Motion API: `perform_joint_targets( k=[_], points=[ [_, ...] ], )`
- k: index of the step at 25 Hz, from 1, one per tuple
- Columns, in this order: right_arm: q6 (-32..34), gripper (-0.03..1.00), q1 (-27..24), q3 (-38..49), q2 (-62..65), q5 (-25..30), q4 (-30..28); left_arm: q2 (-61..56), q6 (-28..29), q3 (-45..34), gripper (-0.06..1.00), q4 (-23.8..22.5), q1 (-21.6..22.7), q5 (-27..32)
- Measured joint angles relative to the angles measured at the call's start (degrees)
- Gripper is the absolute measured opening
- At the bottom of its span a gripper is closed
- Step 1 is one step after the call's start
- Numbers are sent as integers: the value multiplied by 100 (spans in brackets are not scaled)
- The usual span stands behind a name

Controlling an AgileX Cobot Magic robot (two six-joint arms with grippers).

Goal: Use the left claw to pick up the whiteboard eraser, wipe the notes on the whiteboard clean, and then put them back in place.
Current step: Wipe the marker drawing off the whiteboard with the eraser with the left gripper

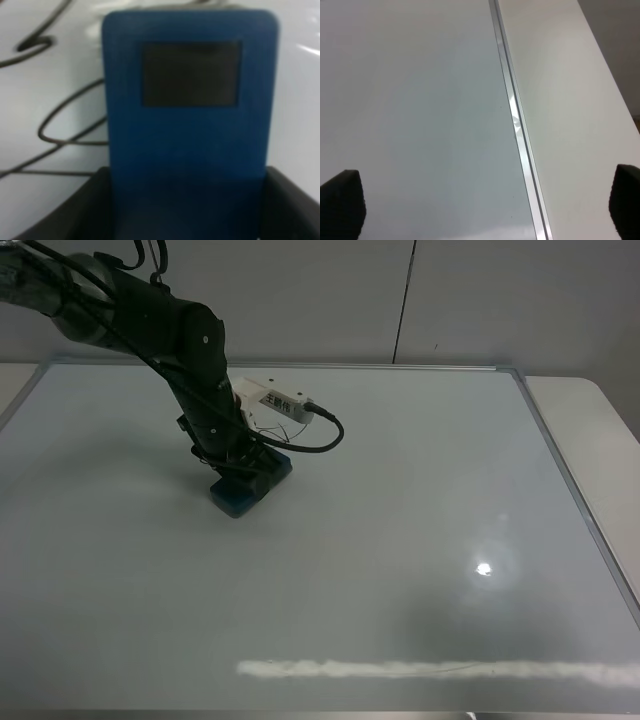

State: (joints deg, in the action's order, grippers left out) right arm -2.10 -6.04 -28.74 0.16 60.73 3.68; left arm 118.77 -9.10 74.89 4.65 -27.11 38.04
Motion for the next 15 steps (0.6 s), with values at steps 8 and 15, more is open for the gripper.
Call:
perform_joint_targets(
  k=[8, 15],
  points=[
    [0, 97, 0, 0, 0, 0, 0, 0, -223, 4, 56, -12, 1048, -353],
    [0, 97, 0, 0, 0, 0, 0, 7, -321, 4, 56, -82, 1229, -413]
  ],
)
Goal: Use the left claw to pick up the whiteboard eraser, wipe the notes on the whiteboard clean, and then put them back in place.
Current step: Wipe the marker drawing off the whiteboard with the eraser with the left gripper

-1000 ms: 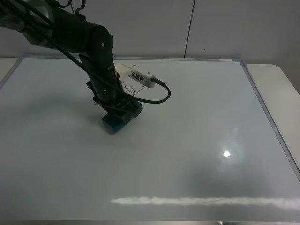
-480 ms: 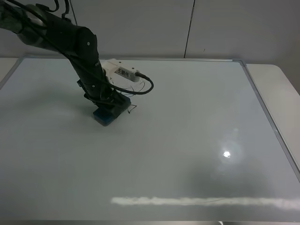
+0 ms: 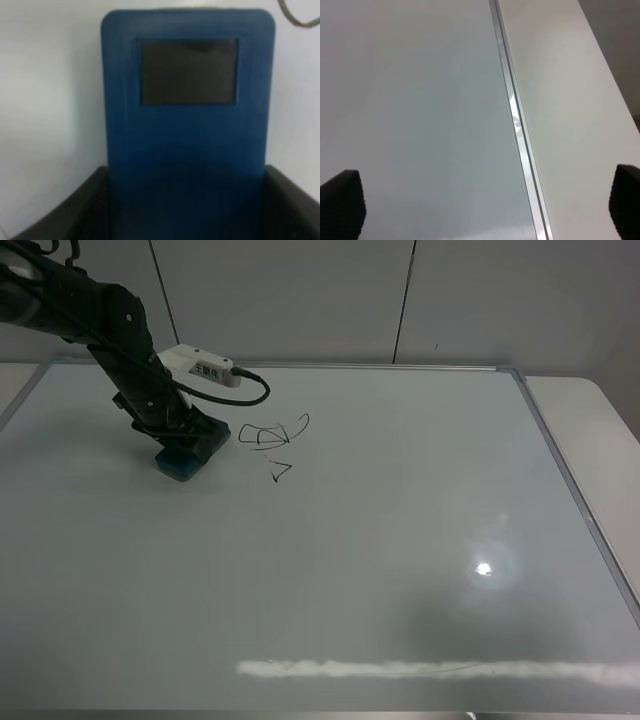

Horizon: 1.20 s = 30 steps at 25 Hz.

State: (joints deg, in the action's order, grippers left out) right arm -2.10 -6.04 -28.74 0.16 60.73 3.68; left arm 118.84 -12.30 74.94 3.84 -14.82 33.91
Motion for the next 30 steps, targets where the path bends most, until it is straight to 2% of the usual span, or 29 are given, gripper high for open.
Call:
perform_joint_targets(
  k=[3, 8, 11, 16, 22, 30],
  points=[
    [0, 97, 0, 0, 0, 0, 0, 25, -40, 45, 56, -112, -306, 6],
    [0, 97, 0, 0, 0, 0, 0, 198, -60, 355, 56, 234, -1272, 290],
    [0, 97, 0, 0, 0, 0, 0, 377, -60, 669, 56, 283, -1705, 490],
    [0, 97, 0, 0, 0, 0, 0, 565, -60, 997, 56, 307, -2082, 617],
    [0, 97, 0, 0, 0, 0, 0, 582, -65, 1009, 56, 295, -1789, 547],
    [0, 97, 0, 0, 0, 0, 0, 600, -87, 1059, 56, 127, -527, 264]
  ],
)
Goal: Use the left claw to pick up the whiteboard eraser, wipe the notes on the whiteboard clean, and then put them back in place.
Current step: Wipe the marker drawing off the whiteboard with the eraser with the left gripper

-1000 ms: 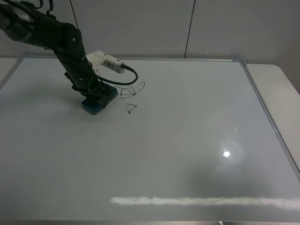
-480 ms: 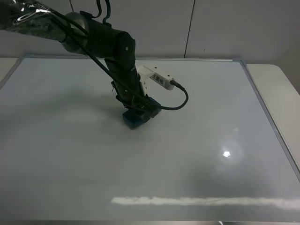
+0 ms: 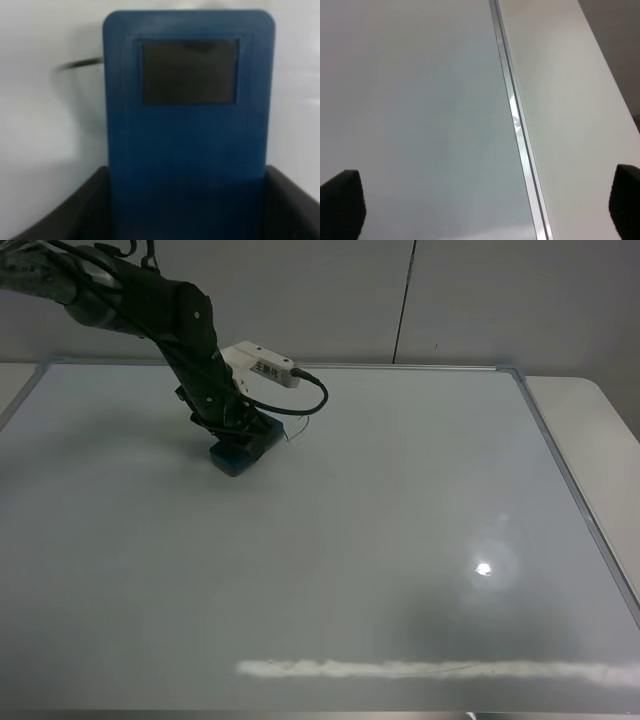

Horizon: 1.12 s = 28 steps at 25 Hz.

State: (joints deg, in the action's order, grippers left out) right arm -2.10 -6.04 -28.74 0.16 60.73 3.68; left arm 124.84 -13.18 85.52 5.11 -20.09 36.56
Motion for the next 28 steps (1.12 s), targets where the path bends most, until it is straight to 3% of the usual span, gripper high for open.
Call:
perform_joint_targets(
  k=[4, 9, 16, 23, 28],
  points=[
    [0, 97, 0, 0, 0, 0, 0, 0, 0, 2, 56, -7, 476, -110],
    [0, 97, 0, 0, 0, 0, 0, 0, 0, 2, 56, -60, 430, -100],
    [0, 97, 0, 0, 0, 0, 0, 70, 5, 103, 56, -87, -281, -23],
    [0, 97, 0, 0, 0, 0, 0, 601, 5, 1260, 56, -27, -1010, 970],
    [0, 97, 0, 0, 0, 0, 0, 986, 5, 1990, 56, -59, -1136, 1493]
  ],
)
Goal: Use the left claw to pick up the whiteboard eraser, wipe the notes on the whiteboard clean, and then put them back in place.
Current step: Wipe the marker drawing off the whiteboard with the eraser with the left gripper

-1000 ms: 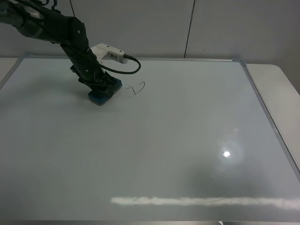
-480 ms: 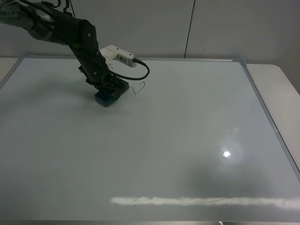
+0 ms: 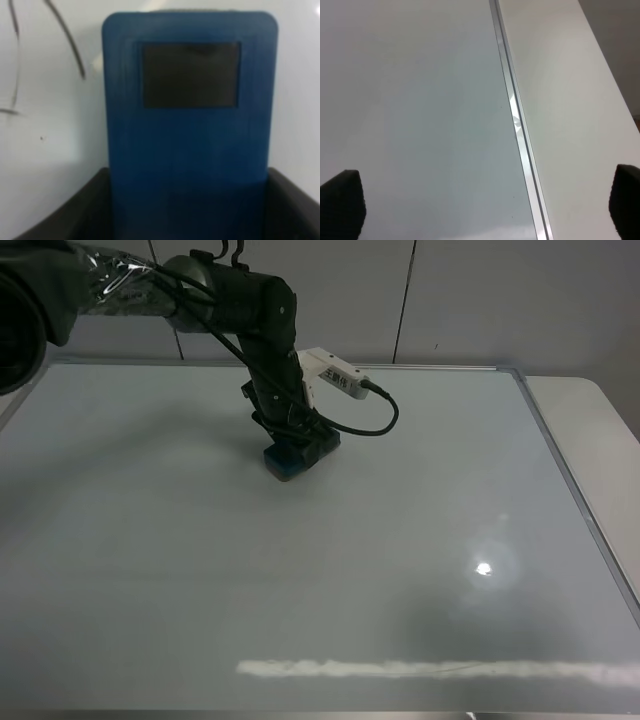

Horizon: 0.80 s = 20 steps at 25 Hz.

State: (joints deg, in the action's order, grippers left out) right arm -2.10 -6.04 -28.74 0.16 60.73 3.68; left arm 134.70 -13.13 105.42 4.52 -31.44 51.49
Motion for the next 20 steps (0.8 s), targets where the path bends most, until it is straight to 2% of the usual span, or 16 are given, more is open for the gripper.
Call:
perform_joint_targets(
  k=[5, 10, 16, 20],
  points=[
    [0, 97, 0, 0, 0, 0, 0, 257, 0, 397, 56, 139, 174, 200],
    [0, 97, 0, 0, 0, 0, 0, 418, 0, 582, 55, 281, 409, 101],
    [0, 97, 0, 0, 0, 0, 0, 679, 0, 1065, 55, 113, 831, 32],
    [0, 97, 0, 0, 0, 0, 0, 787, 0, 1329, 55, 33, 932, 123]
  ],
)
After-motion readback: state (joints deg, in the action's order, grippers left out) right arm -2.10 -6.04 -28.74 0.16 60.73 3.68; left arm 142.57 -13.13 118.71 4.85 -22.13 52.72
